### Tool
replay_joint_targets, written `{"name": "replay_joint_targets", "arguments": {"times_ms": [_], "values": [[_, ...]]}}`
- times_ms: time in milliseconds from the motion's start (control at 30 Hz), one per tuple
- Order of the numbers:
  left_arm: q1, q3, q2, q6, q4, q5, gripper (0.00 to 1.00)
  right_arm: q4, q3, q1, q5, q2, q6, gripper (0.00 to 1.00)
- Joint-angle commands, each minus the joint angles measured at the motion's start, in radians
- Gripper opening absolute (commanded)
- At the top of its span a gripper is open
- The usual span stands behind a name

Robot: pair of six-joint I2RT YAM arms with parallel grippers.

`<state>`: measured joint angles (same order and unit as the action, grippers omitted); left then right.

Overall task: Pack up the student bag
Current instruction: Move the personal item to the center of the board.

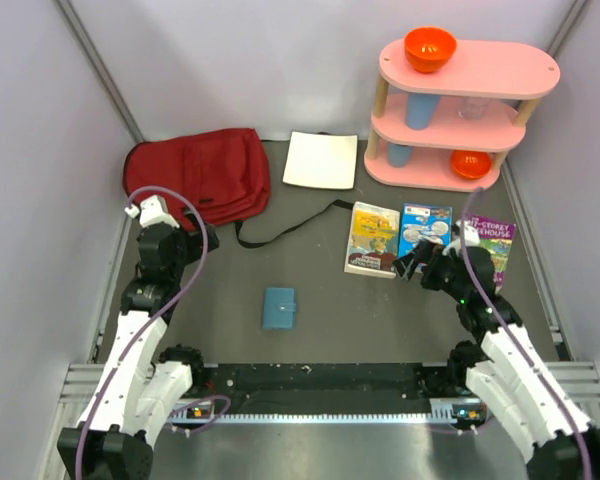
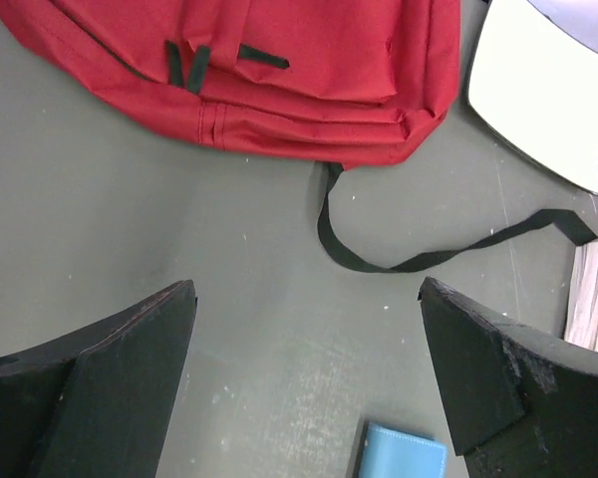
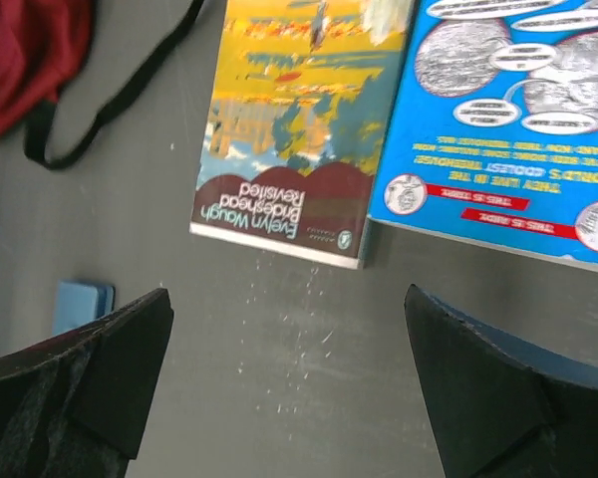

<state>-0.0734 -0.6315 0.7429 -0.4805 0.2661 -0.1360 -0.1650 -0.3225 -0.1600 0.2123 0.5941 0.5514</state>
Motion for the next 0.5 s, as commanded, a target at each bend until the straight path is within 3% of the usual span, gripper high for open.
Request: {"name": "replay_joint_targets", "arguments": {"times_ms": [0, 67, 100, 167, 367, 467], "values": [[0.003, -0.123, 0.021, -0.023, 0.185, 0.051, 0.99, -0.172, -0.179, -0.234, -0.209, 0.174, -0.085, 0.99], [0.003, -0.129, 0.018, 0.003, 0.190, 0.078, 0.99, -0.180, -0.222, -0.358, -0.370, 0.249, -0.044, 0.99], [0.004, -0.138, 0.018, 0.013, 0.206, 0.091, 0.98, -0.163, -0.260, -0.447, -0.376, 0.280, -0.036, 0.99], [0.004, -0.152, 0.016, 0.014, 0.246, 0.087, 0.99, -0.130, -0.296, -0.505, -0.383, 0.374, 0.011, 0.99], [0.004, -0.140, -0.043, 0.051, 0.240, 0.248, 0.99, 0.059, -0.331, -0.584, -0.217, 0.536, 0.114, 0.99], [0.004, -0.145, -0.082, 0.072, 0.277, 0.251, 0.99, 0.136, -0.310, -0.621, -0.148, 0.584, 0.146, 0.93]]}}
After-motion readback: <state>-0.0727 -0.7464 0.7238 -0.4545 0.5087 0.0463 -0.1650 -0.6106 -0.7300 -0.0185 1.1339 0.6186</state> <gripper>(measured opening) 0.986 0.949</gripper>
